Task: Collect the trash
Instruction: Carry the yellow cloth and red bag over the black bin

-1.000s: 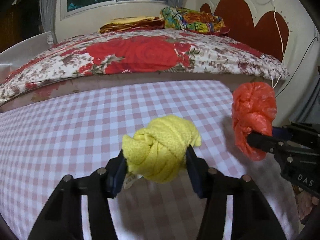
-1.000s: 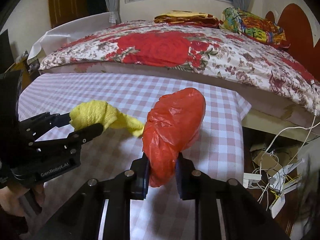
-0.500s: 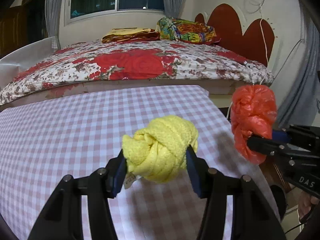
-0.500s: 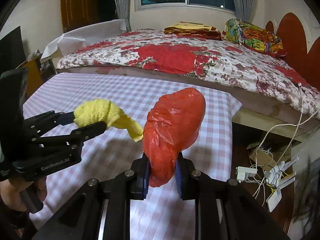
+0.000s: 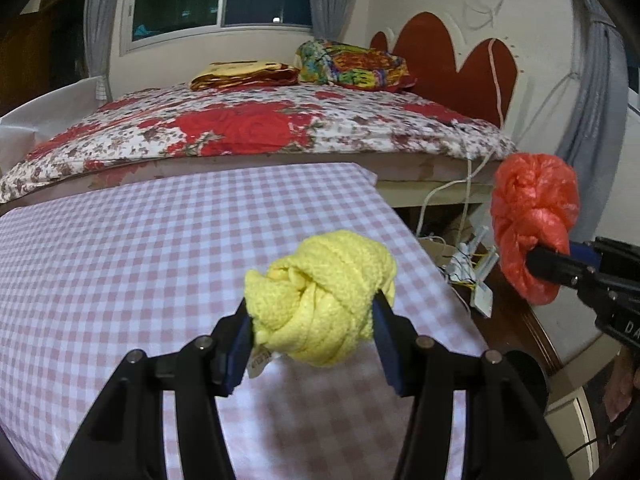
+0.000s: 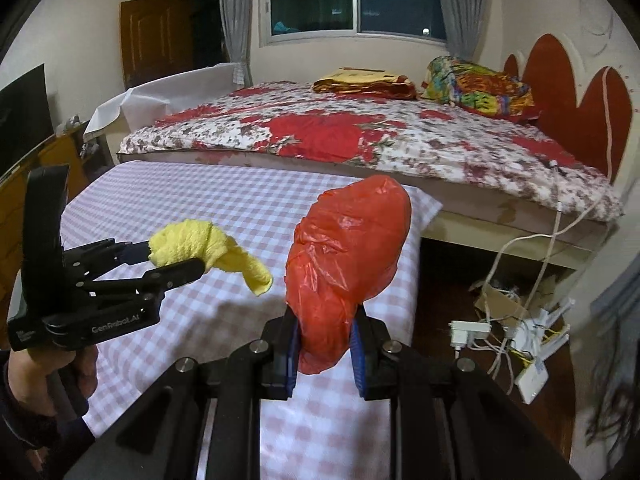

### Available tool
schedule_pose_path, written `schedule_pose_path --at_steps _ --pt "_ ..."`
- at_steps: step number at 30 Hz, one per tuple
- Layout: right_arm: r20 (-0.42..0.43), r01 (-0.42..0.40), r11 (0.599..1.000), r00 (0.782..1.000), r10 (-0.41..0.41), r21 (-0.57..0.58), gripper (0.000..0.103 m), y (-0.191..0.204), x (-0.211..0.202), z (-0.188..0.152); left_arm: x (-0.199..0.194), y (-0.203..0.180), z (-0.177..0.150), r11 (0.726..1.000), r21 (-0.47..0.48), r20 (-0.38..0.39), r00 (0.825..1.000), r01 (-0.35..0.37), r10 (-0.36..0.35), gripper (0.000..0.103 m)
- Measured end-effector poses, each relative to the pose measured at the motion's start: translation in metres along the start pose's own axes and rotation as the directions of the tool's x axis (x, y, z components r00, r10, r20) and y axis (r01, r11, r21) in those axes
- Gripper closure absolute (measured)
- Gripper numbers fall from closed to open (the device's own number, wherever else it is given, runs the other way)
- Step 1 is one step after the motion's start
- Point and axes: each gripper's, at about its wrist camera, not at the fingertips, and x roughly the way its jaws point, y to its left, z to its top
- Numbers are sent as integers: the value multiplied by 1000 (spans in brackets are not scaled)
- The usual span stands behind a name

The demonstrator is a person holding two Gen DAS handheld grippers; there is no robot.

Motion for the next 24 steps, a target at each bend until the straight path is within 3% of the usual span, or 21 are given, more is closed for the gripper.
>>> schedule_pose_path --at_steps 10,24 --pt "-17 134 987 991 -134 82 80 -55 -53 -63 -7 -68 -15 992 82 -25 995 100 -98 48" --pt "-133 282 921 958 -255 267 80 -145 -100 -168 11 -189 -39 934 232 -116 961 271 -250 48"
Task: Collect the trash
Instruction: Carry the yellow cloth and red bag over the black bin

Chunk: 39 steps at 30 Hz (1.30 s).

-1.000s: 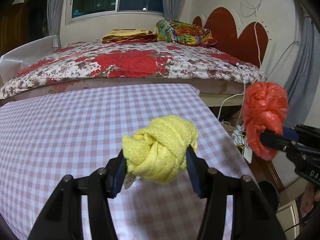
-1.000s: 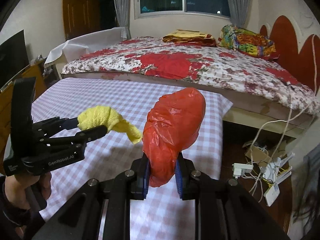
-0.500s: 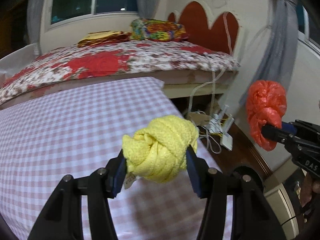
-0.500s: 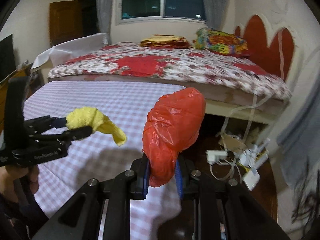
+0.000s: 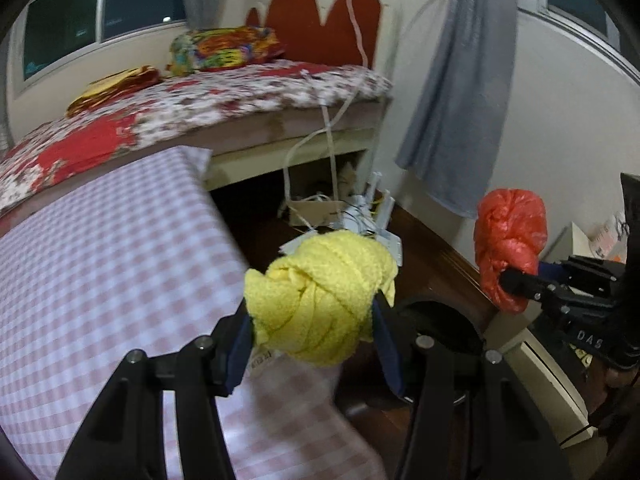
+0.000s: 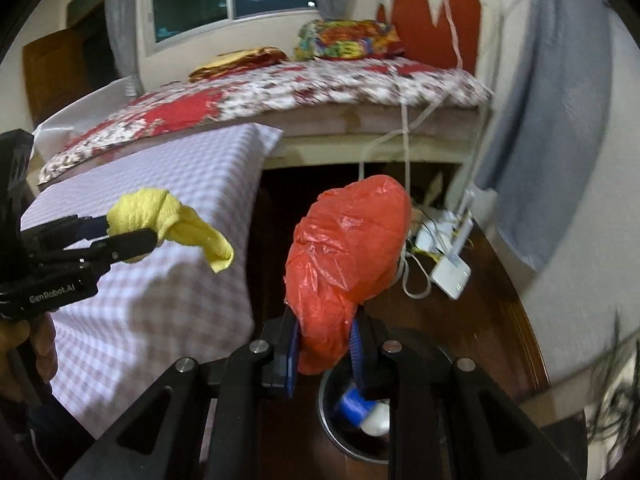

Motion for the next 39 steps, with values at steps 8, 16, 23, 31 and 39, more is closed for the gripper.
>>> schedule_pose_path --at_steps 8,16,23,31,39 --pt "-72 48 998 996 -45 31 80 -36 7 -32 23 -49 -11 996 62 -53 996 71 -68 48" --pt "-131 82 995 989 -74 53 80 -68 25 -63 54 -83 -26 984 111 -136 983 139 -124 48" --pt "-197 78 994 979 -61 80 80 -86 51 -95 91 -104 -45 974 148 -227 965 169 -133 48" --pt "-271 64 994 962 -39 83 80 -95 92 -123 138 -117 -61 974 108 -333 931 197 -151 48" --pt "-323 49 996 946 -22 76 80 -99 116 -142 161 -120 -75 979 86 -390 910 187 -140 48"
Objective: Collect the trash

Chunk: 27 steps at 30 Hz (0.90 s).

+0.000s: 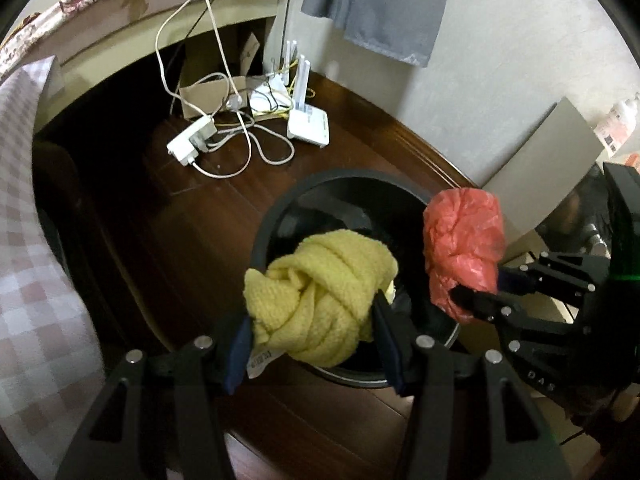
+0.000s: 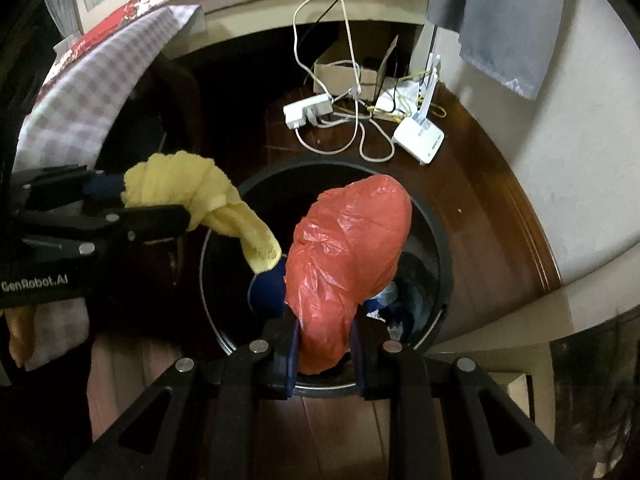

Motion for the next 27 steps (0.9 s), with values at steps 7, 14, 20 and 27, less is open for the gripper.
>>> schedule_pose_path --at_steps 7,14,20,27 --pt "0 -3 999 1000 3 -44 76 -6 26 -3 21 -9 -2 1000 -5 -67 998 11 -11 47" --pt "22 48 999 999 -48 18 3 -29 29 -19 28 -14 -11 1000 -2 -47 999 18 -18 7" --pt "-1 175 971 984 -178 161 3 -49 -3 -29 2 -11 -22 999 -27 1 999 -39 39 7" --pt "73 206 939 969 -234 277 0 -31 -63 -20 -60 -2 -31 989 -39 136 980 -143 147 3"
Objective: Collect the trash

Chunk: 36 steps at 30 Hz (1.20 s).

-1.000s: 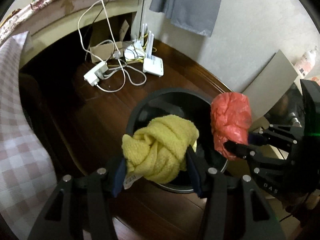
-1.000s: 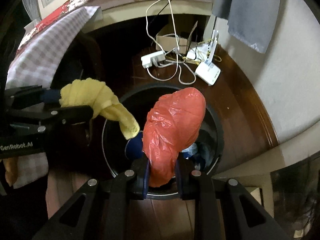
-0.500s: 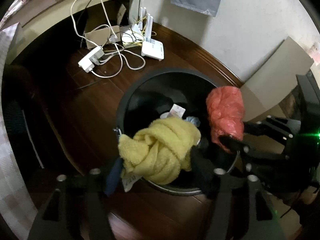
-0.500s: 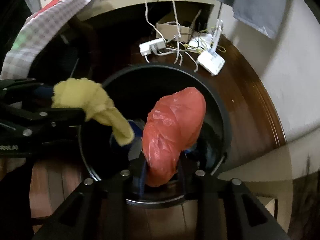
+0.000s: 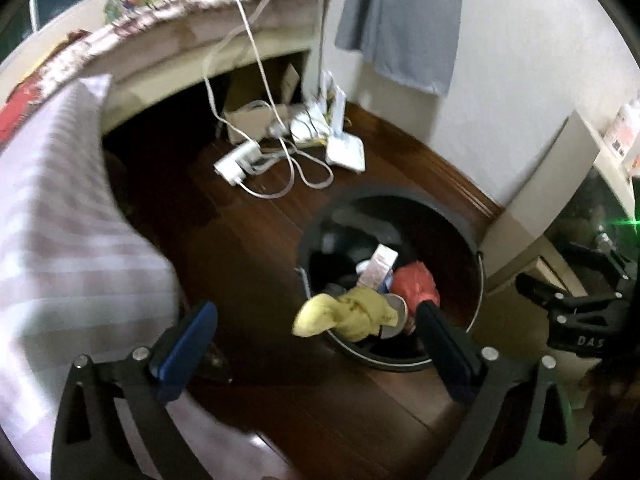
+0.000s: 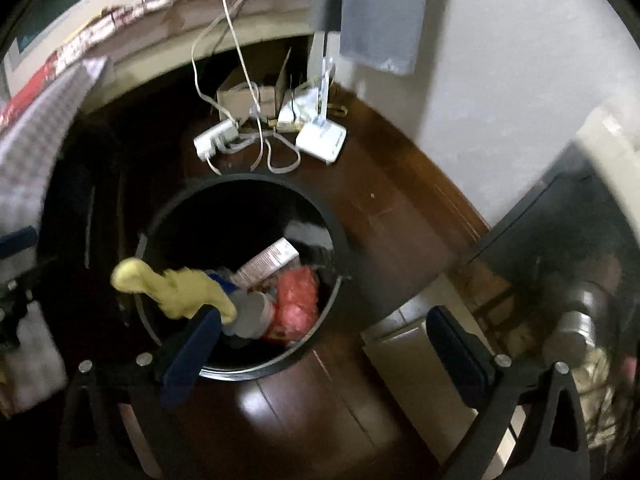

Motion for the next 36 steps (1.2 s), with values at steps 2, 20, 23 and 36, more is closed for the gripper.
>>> schedule_pose_path --at_steps 2,20,23,36 --pt "3 -23 1000 1000 23 15 0 8 -18 3 -15 5 4 1000 -6 31 1000 1 -1 3" --pt "293 -29 996 955 52 -84 0 88 -198 10 -166 51 8 986 -147 296 948 -74 115 3" --pt "325 -18 994 944 51 -104 0 96 -219 8 -184 58 6 983 -167 320 939 -76 127 3" --pt "358 9 994 933 32 -112 0 98 -248 1 -205 53 -5 981 -174 365 920 -85 144 1"
